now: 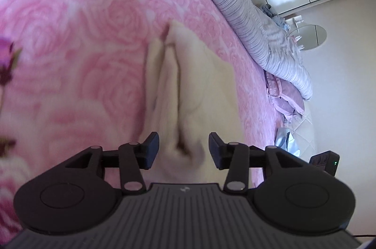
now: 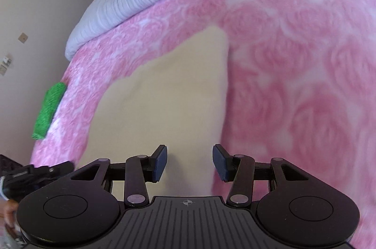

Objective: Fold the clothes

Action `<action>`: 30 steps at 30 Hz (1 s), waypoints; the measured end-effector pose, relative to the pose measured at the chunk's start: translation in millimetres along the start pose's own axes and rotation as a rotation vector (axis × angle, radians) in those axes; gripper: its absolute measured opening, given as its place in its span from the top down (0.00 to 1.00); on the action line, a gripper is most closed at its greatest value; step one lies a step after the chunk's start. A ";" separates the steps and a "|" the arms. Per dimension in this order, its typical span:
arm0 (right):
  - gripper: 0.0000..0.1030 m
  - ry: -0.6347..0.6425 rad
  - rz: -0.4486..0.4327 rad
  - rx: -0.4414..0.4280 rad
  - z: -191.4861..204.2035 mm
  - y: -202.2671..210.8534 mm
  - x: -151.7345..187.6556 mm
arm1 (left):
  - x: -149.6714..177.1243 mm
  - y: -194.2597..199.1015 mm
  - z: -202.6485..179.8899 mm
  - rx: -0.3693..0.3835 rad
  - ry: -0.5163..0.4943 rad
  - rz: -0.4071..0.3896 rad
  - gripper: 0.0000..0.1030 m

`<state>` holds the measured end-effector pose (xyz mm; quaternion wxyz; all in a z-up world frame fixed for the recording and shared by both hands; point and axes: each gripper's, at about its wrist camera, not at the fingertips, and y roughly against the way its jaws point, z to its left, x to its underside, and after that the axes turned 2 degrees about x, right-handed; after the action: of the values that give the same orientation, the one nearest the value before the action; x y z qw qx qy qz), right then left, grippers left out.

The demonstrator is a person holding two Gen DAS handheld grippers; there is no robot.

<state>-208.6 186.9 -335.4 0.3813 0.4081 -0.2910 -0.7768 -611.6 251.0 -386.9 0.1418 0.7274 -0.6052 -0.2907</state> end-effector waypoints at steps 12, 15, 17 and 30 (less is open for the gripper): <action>0.54 0.057 -0.008 0.016 25.7 -6.7 14.5 | 13.6 17.6 -11.2 -0.019 -0.095 -0.112 0.89; 0.55 0.138 -0.012 0.045 41.3 -10.7 23.5 | 20.5 16.4 -3.2 -0.070 -0.113 -0.115 0.89; 0.55 0.199 -0.015 0.076 51.0 -15.7 29.4 | 24.9 9.7 9.5 -0.093 -0.108 -0.109 0.89; 0.24 -0.225 -0.138 -0.101 -25.6 -1.5 67.1 | 4.6 24.4 6.3 -0.045 -0.080 -0.134 0.39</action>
<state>-212.4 128.5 -377.0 0.3120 0.3177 -0.2636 -0.8557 -634.4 241.9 -379.4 0.1142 0.7507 -0.5538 -0.3418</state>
